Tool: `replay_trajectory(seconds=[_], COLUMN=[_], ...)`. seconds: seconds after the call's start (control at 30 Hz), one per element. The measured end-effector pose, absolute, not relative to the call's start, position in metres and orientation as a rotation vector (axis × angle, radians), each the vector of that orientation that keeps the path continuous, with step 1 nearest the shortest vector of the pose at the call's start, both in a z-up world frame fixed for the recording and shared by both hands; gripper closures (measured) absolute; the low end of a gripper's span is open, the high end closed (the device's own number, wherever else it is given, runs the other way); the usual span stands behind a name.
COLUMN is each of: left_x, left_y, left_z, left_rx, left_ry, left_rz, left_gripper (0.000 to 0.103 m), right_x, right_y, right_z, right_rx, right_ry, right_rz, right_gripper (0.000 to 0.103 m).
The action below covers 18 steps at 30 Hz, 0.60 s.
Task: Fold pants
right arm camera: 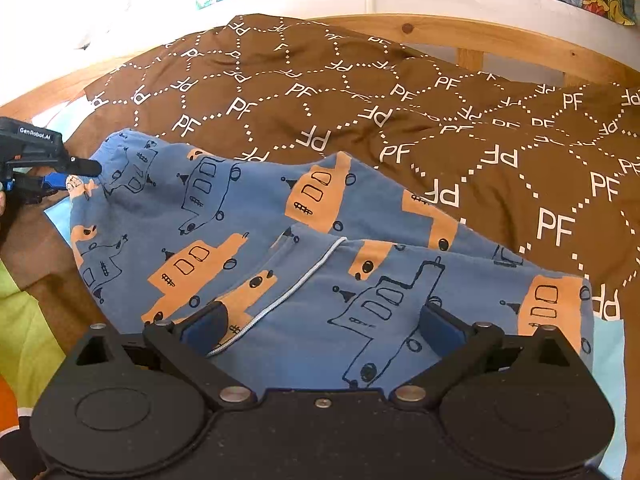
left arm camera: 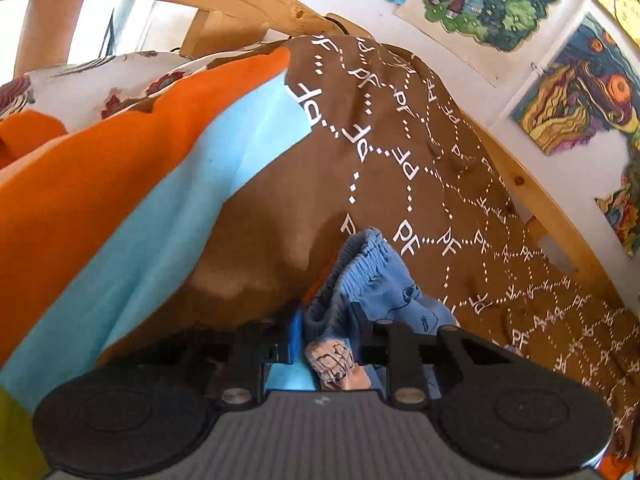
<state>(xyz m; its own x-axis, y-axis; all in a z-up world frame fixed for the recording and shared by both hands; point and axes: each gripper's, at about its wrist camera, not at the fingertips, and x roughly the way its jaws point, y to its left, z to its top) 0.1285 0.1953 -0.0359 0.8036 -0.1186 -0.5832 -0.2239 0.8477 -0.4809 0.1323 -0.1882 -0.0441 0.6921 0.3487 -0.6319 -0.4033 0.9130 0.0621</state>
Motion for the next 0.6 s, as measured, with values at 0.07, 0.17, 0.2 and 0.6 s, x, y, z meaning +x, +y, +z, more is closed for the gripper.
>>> replay_trajectory(seconds=[0.07, 0.17, 0.2, 0.6], left_x=[0.133, 0.135, 0.136, 0.134], left_y=[0.194, 0.199, 0.199, 0.137], left_z=[-0.036, -0.037, -0.037, -0.002], left_rx=[-0.568, -0.612, -0.618, -0.367], left_ry=[0.655, 0.669, 0.676, 0.647], left_rz=[0.055, 0.051, 0.047, 0.144], left_gripper=[0.075, 0.075, 0.075, 0.088], right_x=[0.132, 0.132, 0.132, 0.132], right_y=[-0.188, -0.188, -0.188, -0.189], right_z=[-0.044, -0.044, -0.044, -0.044], right_rx=[-0.084, -0.086, -0.086, -0.084], right_ry=[0.689, 0.688, 0.688, 0.682], right_rz=[0.419, 0.417, 0.417, 0.414], right_gripper=[0.001, 0.001, 0.001, 0.001])
